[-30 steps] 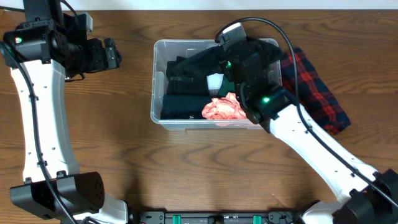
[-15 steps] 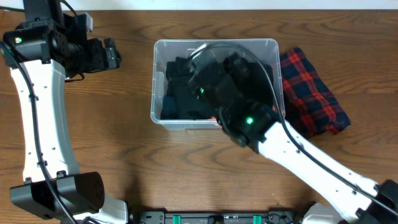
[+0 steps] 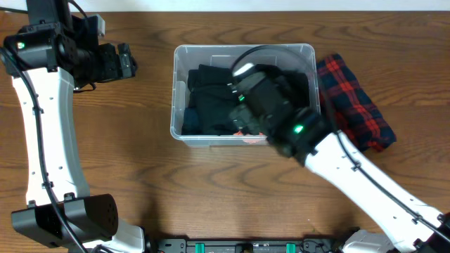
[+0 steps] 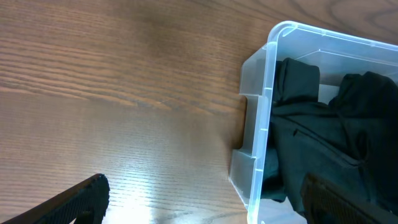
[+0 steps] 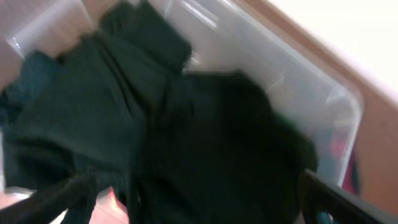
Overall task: Pack container
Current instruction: 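Press the black garment into the bin and withdraw right gripper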
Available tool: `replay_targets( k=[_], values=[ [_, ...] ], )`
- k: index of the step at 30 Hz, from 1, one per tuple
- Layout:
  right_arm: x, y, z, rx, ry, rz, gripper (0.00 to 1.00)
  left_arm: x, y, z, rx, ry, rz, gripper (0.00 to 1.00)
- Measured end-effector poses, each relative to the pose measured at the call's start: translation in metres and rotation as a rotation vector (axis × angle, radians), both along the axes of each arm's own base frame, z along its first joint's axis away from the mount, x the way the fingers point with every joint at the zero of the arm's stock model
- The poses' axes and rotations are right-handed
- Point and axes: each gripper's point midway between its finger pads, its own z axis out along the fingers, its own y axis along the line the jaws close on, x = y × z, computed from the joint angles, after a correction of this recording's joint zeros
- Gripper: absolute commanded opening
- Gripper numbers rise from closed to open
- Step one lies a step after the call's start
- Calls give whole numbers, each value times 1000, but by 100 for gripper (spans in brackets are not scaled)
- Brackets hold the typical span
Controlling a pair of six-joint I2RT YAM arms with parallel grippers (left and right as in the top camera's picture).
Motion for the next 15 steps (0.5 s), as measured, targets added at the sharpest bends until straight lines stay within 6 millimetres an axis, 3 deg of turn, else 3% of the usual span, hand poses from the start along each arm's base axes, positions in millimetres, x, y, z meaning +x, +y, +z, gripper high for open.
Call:
replay_targets(
  k=[7,15],
  values=[
    [-3,-31,-10,104,180,-76,84,0,0,0,0,0,0,98],
    [-22,-34,-26,113,310,-85,60,0,0,0,0,2,0,98]
  ],
)
